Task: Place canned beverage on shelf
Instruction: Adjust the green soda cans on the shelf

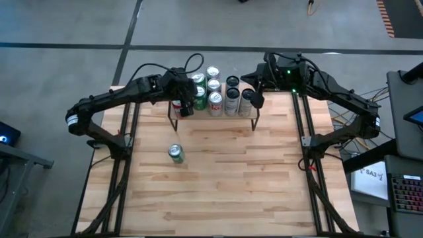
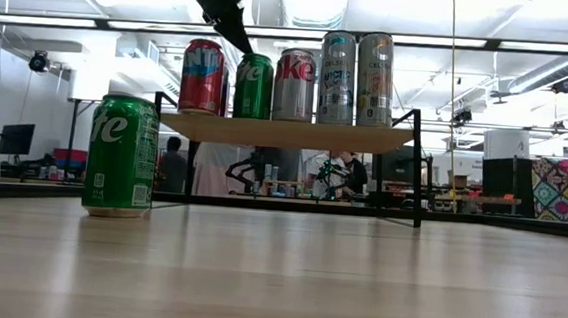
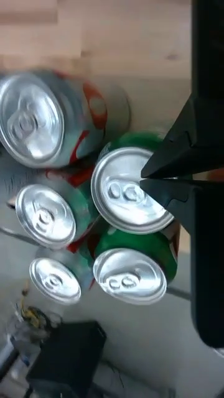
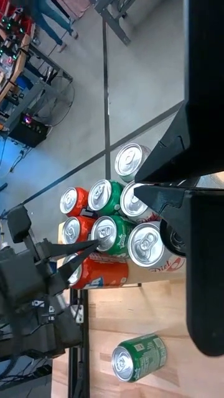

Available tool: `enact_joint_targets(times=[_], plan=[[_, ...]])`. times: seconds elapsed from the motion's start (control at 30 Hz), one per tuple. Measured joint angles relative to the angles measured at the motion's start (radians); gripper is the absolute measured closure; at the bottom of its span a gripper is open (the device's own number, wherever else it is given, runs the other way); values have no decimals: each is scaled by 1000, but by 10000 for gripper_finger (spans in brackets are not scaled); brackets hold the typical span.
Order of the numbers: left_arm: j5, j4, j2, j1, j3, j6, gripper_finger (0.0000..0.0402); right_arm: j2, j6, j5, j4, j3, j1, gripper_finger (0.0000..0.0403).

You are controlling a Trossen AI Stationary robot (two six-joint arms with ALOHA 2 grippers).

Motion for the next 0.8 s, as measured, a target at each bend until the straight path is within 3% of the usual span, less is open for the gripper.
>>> enact_joint_targets(times=[0.17, 0.8], plan=[[97, 6, -16, -1, 0, 8, 401, 0, -3, 0, -16, 0, 0, 394], [100, 23, -13, -1, 0, 11, 402, 13, 0, -1, -24, -5, 0, 394]])
